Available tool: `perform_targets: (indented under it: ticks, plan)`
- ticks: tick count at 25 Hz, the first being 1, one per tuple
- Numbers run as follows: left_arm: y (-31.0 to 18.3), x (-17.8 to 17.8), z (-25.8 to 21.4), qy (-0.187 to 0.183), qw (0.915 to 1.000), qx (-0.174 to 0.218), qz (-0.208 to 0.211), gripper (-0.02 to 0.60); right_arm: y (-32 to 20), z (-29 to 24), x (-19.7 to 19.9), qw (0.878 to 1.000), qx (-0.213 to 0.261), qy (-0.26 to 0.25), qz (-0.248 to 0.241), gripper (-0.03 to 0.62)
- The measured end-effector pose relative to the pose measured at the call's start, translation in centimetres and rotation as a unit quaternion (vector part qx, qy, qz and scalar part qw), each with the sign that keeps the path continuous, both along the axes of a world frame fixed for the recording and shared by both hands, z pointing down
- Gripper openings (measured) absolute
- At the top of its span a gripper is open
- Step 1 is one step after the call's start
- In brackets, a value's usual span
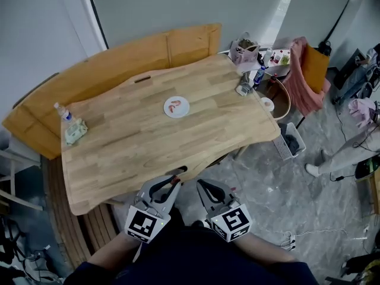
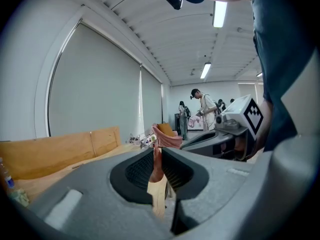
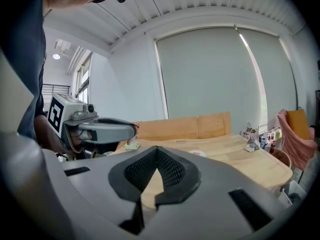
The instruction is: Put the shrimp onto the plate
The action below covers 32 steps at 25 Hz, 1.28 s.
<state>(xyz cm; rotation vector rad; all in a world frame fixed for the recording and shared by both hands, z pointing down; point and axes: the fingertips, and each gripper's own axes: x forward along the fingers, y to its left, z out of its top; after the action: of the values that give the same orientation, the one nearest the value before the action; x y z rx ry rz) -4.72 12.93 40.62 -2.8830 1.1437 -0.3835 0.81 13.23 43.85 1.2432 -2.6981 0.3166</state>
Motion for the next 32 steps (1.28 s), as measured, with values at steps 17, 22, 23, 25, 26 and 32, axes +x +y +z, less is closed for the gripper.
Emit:
perform_targets:
  ticks: [17,22,23,25,26,32]
  plan:
    - [-15.8,-4.3,1.1,0.015,0.9984,-0.016,0.052,0.054,-14.7,0.6,-4.7,0.998,-0.019,0.016,0.055,0.01]
    - [-18.8,-4.1,2.1,0.011,0.999,-0.022,0.036,0.054,-17.4,1.3,-4.6,0.999,-0.024,0.013,0.04,0.01]
    - [-19.5,-4.0,2.4,0.008,0.9992,-0.024,0.03,0.054,-17.9,1.5,-4.4,0.999,-0.026,0.011,0.035,0.009]
    - [-21.0,-3.5,3.2,0.003,0.9995,-0.028,0.017,0.054,-18.9,2.1,-3.9,0.999,-0.032,0.007,0.024,0.009]
    - [-21.8,-3.1,3.6,-0.001,0.9995,-0.03,0.01,0.054,-19.4,2.2,-3.5,0.999,-0.034,0.007,0.018,0.009]
    - [-26.7,-1.2,6.1,-0.028,0.9986,-0.04,-0.022,0.054,-22.2,2.5,-1.1,0.999,-0.038,0.003,-0.007,0.009]
